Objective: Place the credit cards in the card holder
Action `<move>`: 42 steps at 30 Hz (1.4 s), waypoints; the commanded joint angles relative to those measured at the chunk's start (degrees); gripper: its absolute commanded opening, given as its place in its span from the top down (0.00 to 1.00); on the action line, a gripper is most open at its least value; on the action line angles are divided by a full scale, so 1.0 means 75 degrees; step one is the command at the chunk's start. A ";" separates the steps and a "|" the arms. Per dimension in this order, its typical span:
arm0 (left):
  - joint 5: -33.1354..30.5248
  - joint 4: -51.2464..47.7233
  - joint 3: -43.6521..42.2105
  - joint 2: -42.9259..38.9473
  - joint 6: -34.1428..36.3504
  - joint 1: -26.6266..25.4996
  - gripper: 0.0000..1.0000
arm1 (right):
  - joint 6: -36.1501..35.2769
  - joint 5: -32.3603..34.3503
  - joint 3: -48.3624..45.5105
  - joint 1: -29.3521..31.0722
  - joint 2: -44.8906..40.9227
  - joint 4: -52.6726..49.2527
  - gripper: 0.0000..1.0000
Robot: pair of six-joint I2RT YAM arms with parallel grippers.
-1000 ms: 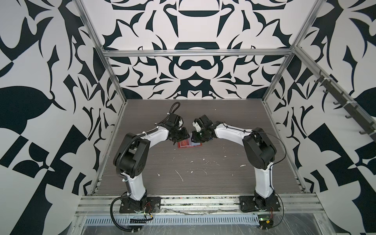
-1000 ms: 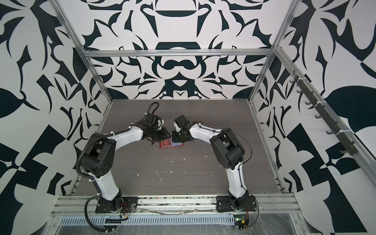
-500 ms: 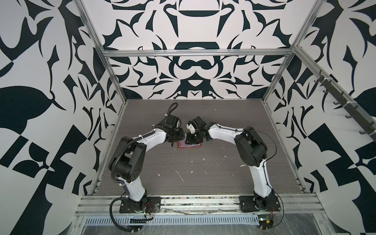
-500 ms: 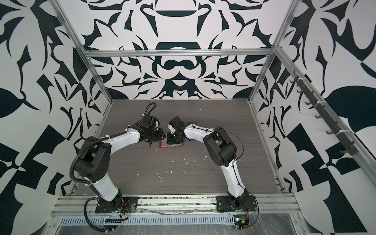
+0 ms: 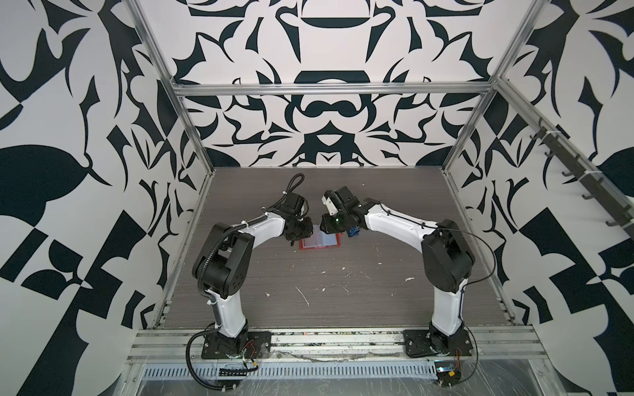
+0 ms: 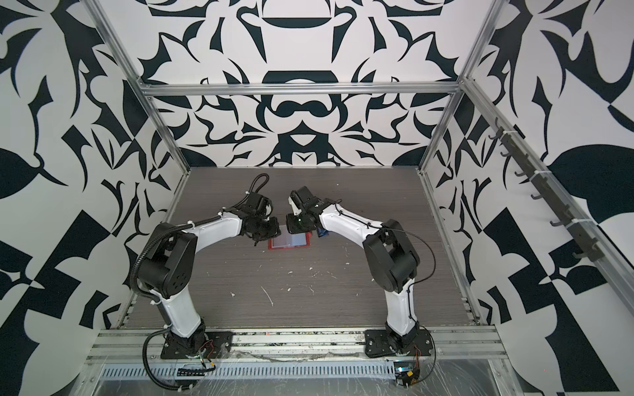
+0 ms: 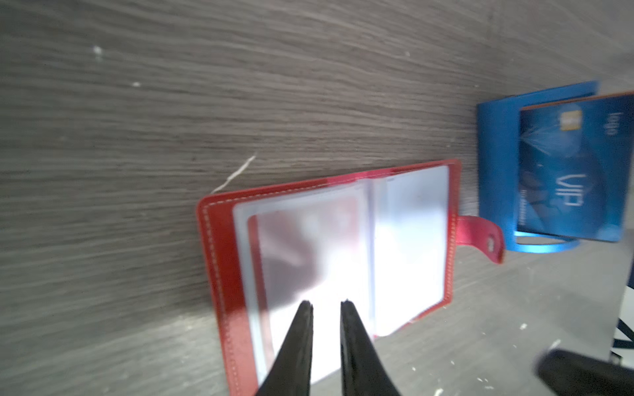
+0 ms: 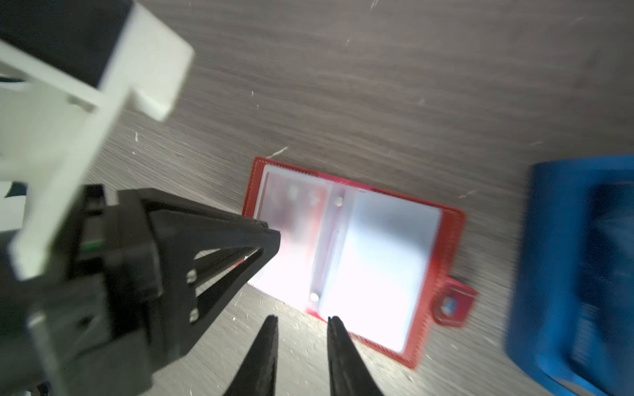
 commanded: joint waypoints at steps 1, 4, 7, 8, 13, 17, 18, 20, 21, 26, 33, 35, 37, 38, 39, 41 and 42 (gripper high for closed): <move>0.0940 -0.0365 0.0609 -0.0192 0.0101 -0.0066 0.78 | -0.0409 0.0442 -0.0049 -0.0358 -0.0486 -0.0654 0.70; 0.1210 -0.0488 0.1109 0.0033 0.0040 -0.0206 0.77 | -0.0574 0.0506 -0.0119 -0.0669 -0.0727 -0.0915 0.70; 0.1311 -0.0537 0.1610 0.0381 -0.0041 -0.0387 0.74 | -0.0685 0.0504 -0.0269 -0.1059 -0.0933 -0.1006 0.69; 0.1377 -0.0572 0.1790 0.0524 -0.0076 -0.0435 0.72 | -0.0690 0.0456 -0.0295 -0.1186 -0.0959 -0.1035 0.69; 0.1508 -0.0907 0.2928 0.1545 -0.0103 -0.0644 0.67 | -0.0854 0.0230 -0.0349 -0.1767 -0.0947 -0.1160 0.62; 0.1653 -0.1031 0.3635 0.2234 -0.0139 -0.0718 0.65 | -0.1037 0.0103 -0.0135 -0.1960 -0.0658 -0.1373 0.55; 0.1673 -0.1110 0.3803 0.2401 -0.0139 -0.0721 0.64 | -0.1086 0.0135 -0.0084 -0.1972 -0.0566 -0.1396 0.54; 0.1712 -0.1270 0.4137 0.2686 -0.0082 -0.0721 0.63 | -0.1168 0.0190 0.0102 -0.1990 -0.0375 -0.1531 0.53; 0.1760 -0.1330 0.4280 0.2824 -0.0058 -0.0721 0.63 | -0.1209 0.0212 0.0187 -0.1990 -0.0265 -0.1596 0.53; 0.1863 -0.1456 0.4696 0.3270 -0.0090 -0.0721 0.63 | -0.1320 0.0257 0.0629 -0.1991 0.0210 -0.1871 0.53; 0.2166 -0.1408 0.4949 0.3781 -0.0186 -0.0732 0.62 | -0.1358 0.0252 0.1037 -0.1992 0.0646 -0.1988 0.53; 0.2192 -0.1377 0.4954 0.3864 -0.0208 -0.0733 0.62 | -0.1366 0.0290 0.1108 -0.1991 0.0711 -0.1979 0.54; 0.2207 -0.1333 0.4935 0.3927 -0.0232 -0.0732 0.62 | -0.1359 0.0260 0.1194 -0.1997 0.0792 -0.1993 0.54; 0.2204 -0.1321 0.4946 0.3960 -0.0239 -0.0730 0.62 | -0.1346 0.0240 0.1233 -0.1993 0.0835 -0.2004 0.54; 0.2201 -0.1319 0.4961 0.3999 -0.0244 -0.0735 0.62 | -0.1316 0.0212 0.1267 -0.1999 0.0874 -0.1974 0.54; 0.2181 -0.1279 0.4938 0.4047 -0.0266 -0.0732 0.62 | -0.1288 0.0215 0.1347 -0.1993 0.0964 -0.1986 0.54; 0.2194 -0.1258 0.4942 0.4071 -0.0278 -0.0730 0.62 | -0.1280 0.0249 0.1394 -0.2002 0.1031 -0.2048 0.54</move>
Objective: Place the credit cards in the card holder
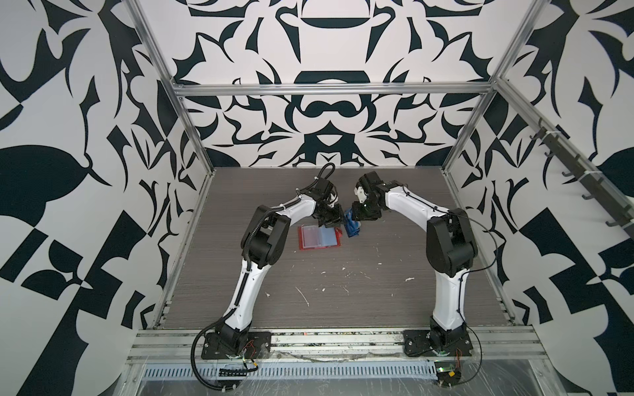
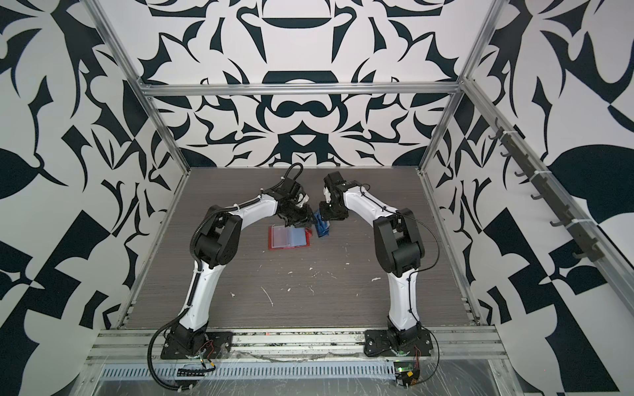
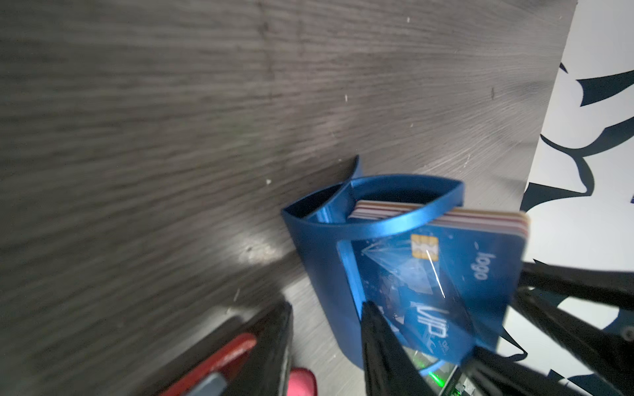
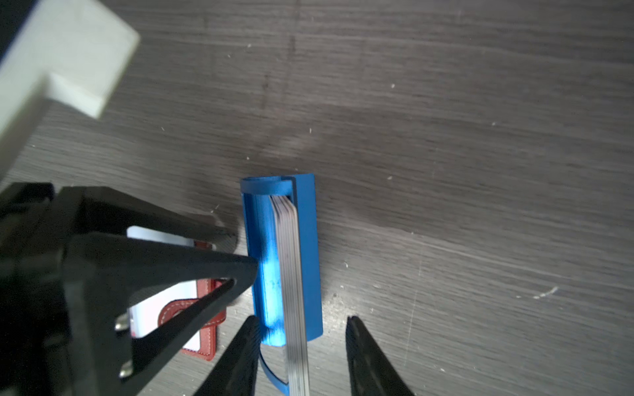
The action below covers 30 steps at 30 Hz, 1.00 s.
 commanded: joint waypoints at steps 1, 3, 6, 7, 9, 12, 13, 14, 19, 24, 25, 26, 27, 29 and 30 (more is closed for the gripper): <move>0.0074 -0.0164 0.0130 0.0240 -0.0064 -0.0017 0.62 | -0.0039 0.0052 0.0395 0.0019 0.0087 -0.0191 0.55; 0.0080 -0.0166 0.0119 0.0265 -0.0064 -0.0018 0.63 | -0.0043 0.0119 0.0464 0.0009 0.0154 -0.0261 0.55; 0.0056 -0.0157 0.0071 0.0265 -0.0067 -0.0018 0.63 | -0.0050 0.0143 0.0465 0.0007 0.0195 -0.0252 0.55; 0.0042 -0.0163 0.0063 0.0277 -0.0064 -0.0019 0.63 | -0.0044 0.0144 0.0473 0.0003 0.0199 -0.0258 0.56; 0.0047 -0.0190 0.0082 0.0311 -0.0076 -0.0018 0.64 | -0.0029 0.0131 0.0500 0.0017 0.0239 -0.0268 0.56; -0.0002 -0.0303 0.0129 0.0379 -0.0102 -0.0024 0.65 | -0.0034 0.0160 0.0535 0.0015 0.0280 -0.0316 0.56; -0.0005 -0.0305 0.0126 0.0398 -0.0111 -0.0019 0.66 | -0.0019 0.0182 0.0557 0.0015 0.0290 -0.0333 0.57; -0.0036 -0.0321 0.0119 0.0406 -0.0122 -0.0024 0.66 | -0.0019 0.0208 0.0559 0.0014 0.0301 -0.0361 0.57; -0.0063 -0.0393 0.0129 0.0474 -0.0123 -0.0018 0.67 | -0.0033 0.0446 0.0639 0.0020 0.0372 -0.0518 0.57; -0.0186 -0.0550 0.0193 0.0535 -0.0090 -0.0018 0.68 | -0.0064 0.0561 0.0712 0.0016 0.0419 -0.0634 0.58; -0.0210 -0.0585 0.0191 0.0555 -0.0080 -0.0019 0.69 | -0.0072 0.0584 0.0734 0.0016 0.0421 -0.0667 0.58; -0.0238 -0.0589 0.0197 0.0558 -0.0086 -0.0018 0.70 | -0.0069 0.0614 0.0741 0.0020 0.0415 -0.0668 0.59; -0.0254 -0.0609 0.0188 0.0574 -0.0087 -0.0018 0.70 | -0.0068 0.0645 0.0736 0.0016 0.0403 -0.0679 0.59; -0.0245 -0.0641 0.0223 0.0608 -0.0087 -0.0018 0.70 | -0.0068 0.0671 0.0744 0.0017 0.0386 -0.0691 0.60; -0.0260 -0.0676 0.0235 0.0633 -0.0087 -0.0019 0.71 | -0.0063 0.0673 0.0747 0.0012 0.0386 -0.0691 0.60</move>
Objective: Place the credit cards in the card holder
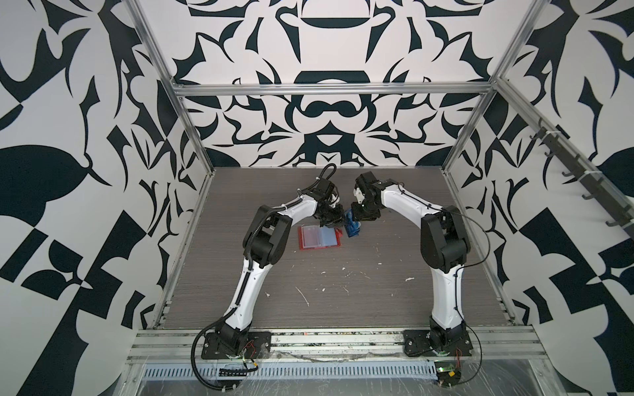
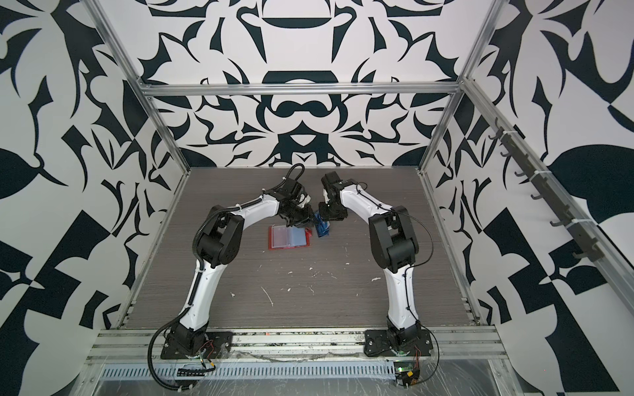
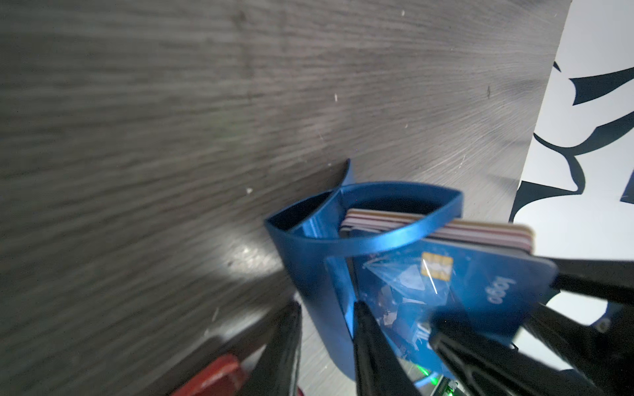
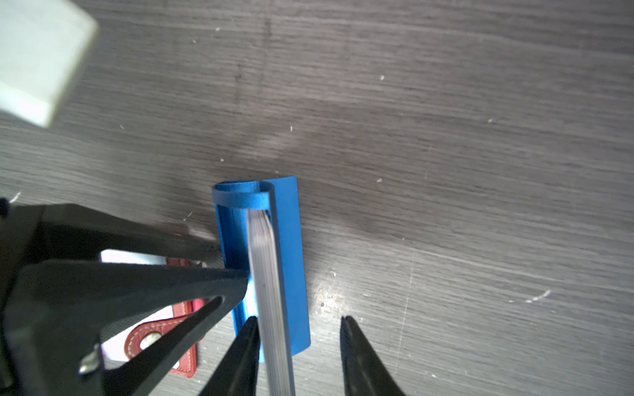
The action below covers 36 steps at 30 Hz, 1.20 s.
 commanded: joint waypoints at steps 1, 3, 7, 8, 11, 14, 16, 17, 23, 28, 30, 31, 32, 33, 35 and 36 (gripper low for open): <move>-0.0383 -0.0685 0.0066 0.0445 0.0003 -0.0004 0.71 | -0.0063 0.0258 0.0275 0.0007 -0.0049 -0.0217 0.60; -0.0400 -0.0700 0.0064 0.0442 0.0003 -0.0006 0.71 | -0.0072 0.0275 0.0301 0.0018 -0.0072 -0.0258 0.61; -0.0428 -0.0704 0.0045 0.0420 0.0012 -0.0004 0.71 | -0.0100 0.0315 0.0313 0.0018 -0.0166 -0.0322 0.61; -0.0422 -0.0718 0.0045 0.0411 0.0026 -0.0006 0.71 | -0.0103 0.0328 0.0321 0.0018 -0.0183 -0.0325 0.61; -0.0431 -0.0720 0.0034 0.0416 0.0026 -0.0004 0.71 | -0.0114 0.0407 0.0352 0.0008 -0.0221 -0.0405 0.61; -0.0451 -0.0712 0.0032 0.0407 0.0028 -0.0004 0.71 | -0.0119 0.0462 0.0367 0.0029 -0.0268 -0.0421 0.63; -0.0453 -0.0722 0.0024 0.0398 0.0026 -0.0004 0.71 | -0.0119 0.0470 0.0376 0.0025 -0.0300 -0.0421 0.64; -0.0445 -0.0727 0.0014 0.0395 0.0027 -0.0004 0.71 | -0.0119 0.0491 0.0400 0.0030 -0.0306 -0.0450 0.64; -0.0463 -0.0736 0.0033 0.0384 0.0048 -0.0004 0.71 | -0.0131 0.0580 0.0476 0.0065 -0.0382 -0.0521 0.66; -0.0463 -0.0749 0.0031 0.0384 0.0050 -0.0004 0.71 | -0.0165 0.0645 0.0558 0.0073 -0.0401 -0.0594 0.67; -0.0471 -0.0747 0.0032 0.0384 0.0060 -0.0004 0.71 | -0.0163 0.0656 0.0578 0.0077 -0.0412 -0.0598 0.67; -0.0468 -0.0752 0.0033 0.0384 0.0062 -0.0004 0.71 | -0.0169 0.0656 0.0574 0.0088 -0.0421 -0.0610 0.68; -0.0475 -0.0749 0.0030 0.0384 0.0061 -0.0005 0.72 | -0.0167 0.0656 0.0571 0.0088 -0.0424 -0.0614 0.68; -0.0476 -0.0751 0.0023 0.0384 0.0062 -0.0007 0.72 | -0.0175 0.0662 0.0586 0.0090 -0.0435 -0.0618 0.69; -0.0467 -0.0751 0.0008 0.0384 0.0063 -0.0004 0.72 | -0.0185 0.0668 0.0602 0.0104 -0.0458 -0.0629 0.70; -0.0473 -0.0758 0.0013 0.0384 0.0062 -0.0005 0.72 | -0.0178 0.0675 0.0607 0.0111 -0.0470 -0.0641 0.72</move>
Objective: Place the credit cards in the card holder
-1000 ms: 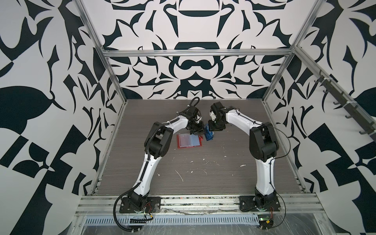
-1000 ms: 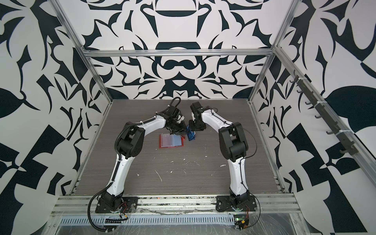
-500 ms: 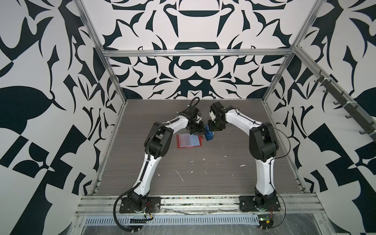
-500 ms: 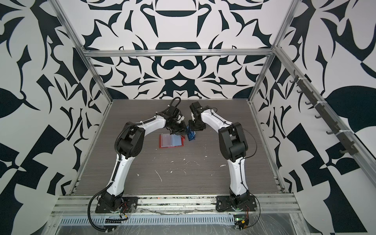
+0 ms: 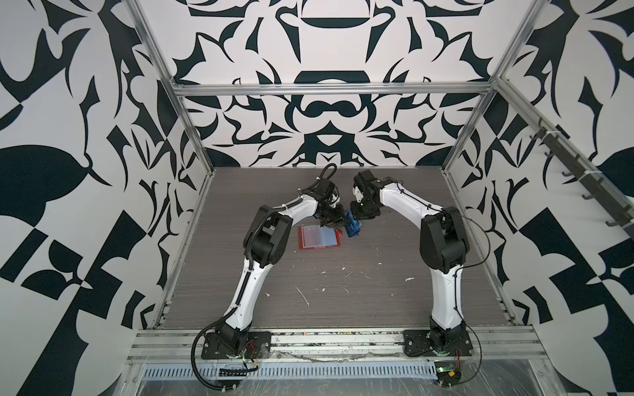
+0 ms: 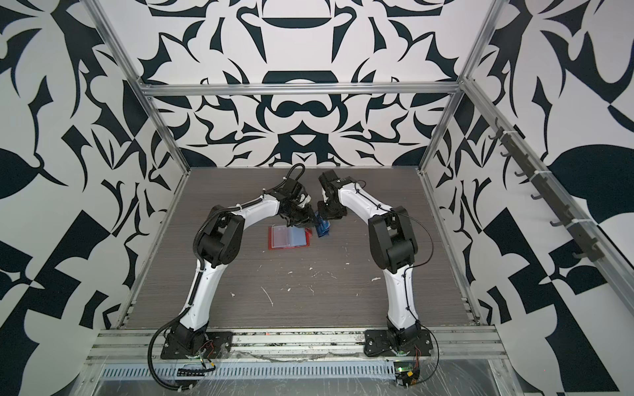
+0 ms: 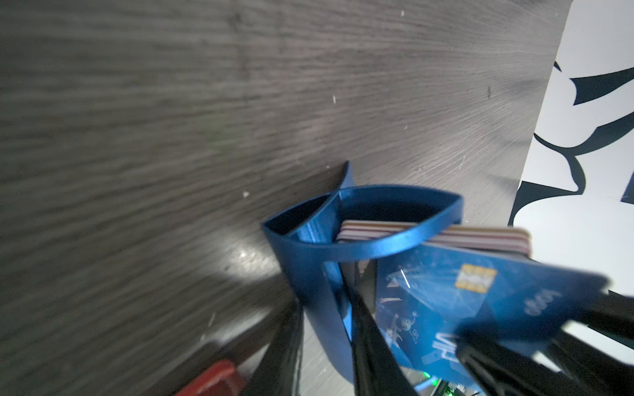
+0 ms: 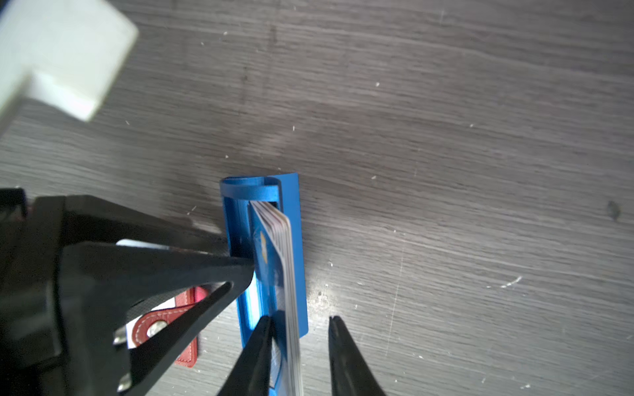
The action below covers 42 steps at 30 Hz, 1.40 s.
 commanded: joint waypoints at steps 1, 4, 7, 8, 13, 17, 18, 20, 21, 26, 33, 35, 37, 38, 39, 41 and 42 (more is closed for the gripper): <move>-0.0474 -0.0726 -0.0036 0.0343 0.0056 0.0002 0.72 | -0.0087 0.0368 0.0276 -0.0023 -0.0475 -0.0242 0.73; -0.0470 -0.0715 -0.0034 0.0353 0.0056 0.0002 0.72 | -0.0089 0.0390 0.0308 -0.0005 -0.0511 -0.0262 0.75; -0.0467 -0.0722 -0.0041 0.0363 0.0056 0.0002 0.72 | -0.0093 0.0436 0.0322 0.0020 -0.0546 -0.0292 0.75; -0.0471 -0.0723 -0.0042 0.0366 0.0056 0.0002 0.72 | -0.0105 0.0459 0.0317 0.0020 -0.0558 -0.0300 0.76; -0.0464 -0.0720 -0.0036 0.0374 0.0056 0.0002 0.72 | -0.0122 0.0511 0.0326 0.0033 -0.0605 -0.0330 0.76; -0.0462 -0.0712 -0.0054 0.0375 0.0056 0.0002 0.72 | -0.0128 0.0521 0.0329 0.0045 -0.0627 -0.0342 0.77; -0.0461 -0.0713 -0.0063 0.0366 0.0056 0.0002 0.72 | -0.0134 0.0529 0.0330 0.0045 -0.0629 -0.0345 0.79; -0.0462 -0.0707 -0.0064 0.0366 0.0056 0.0002 0.72 | -0.0129 0.0513 0.0325 0.0056 -0.0629 -0.0360 0.84; -0.0459 -0.0706 -0.0072 0.0366 0.0056 0.0002 0.72 | -0.0131 0.0509 0.0323 0.0057 -0.0646 -0.0359 0.86; -0.0311 -0.0665 -0.0097 0.0292 0.0035 -0.0004 0.72 | -0.0155 0.0510 0.0323 0.0080 -0.0785 -0.0411 0.96; 0.0136 -0.0619 -0.0010 -0.0127 0.0054 0.0002 0.69 | -0.0092 0.0010 -0.0027 0.0097 -0.1397 -0.0058 1.00; 0.0251 -0.0614 0.0027 -0.0333 0.0096 -0.0004 0.68 | -0.0028 -0.0159 -0.0244 0.0098 -0.1669 0.0153 1.00; 0.0330 -0.0661 0.0047 -0.0562 0.0135 0.0002 0.66 | 0.0029 -0.0297 -0.0456 0.0096 -0.1920 0.0324 1.00; 0.0360 -0.0656 0.0022 -0.0715 0.0161 0.0001 0.66 | 0.0054 -0.0340 -0.0557 0.0083 -0.2029 0.0371 1.00; 0.0346 -0.0669 -0.0031 -0.0899 0.0173 0.0002 0.65 | 0.0059 -0.0388 -0.0655 0.0091 -0.2113 0.0399 1.00; 0.0157 -0.0623 -0.0263 -0.1360 0.0224 0.0002 0.65 | 0.0059 -0.0553 -0.0844 0.0083 -0.2299 0.0503 1.00; -0.0016 -0.0512 -0.0506 -0.1677 0.0265 -0.0010 0.63 | 0.0058 -0.0676 -0.0987 0.0097 -0.2375 0.0575 1.00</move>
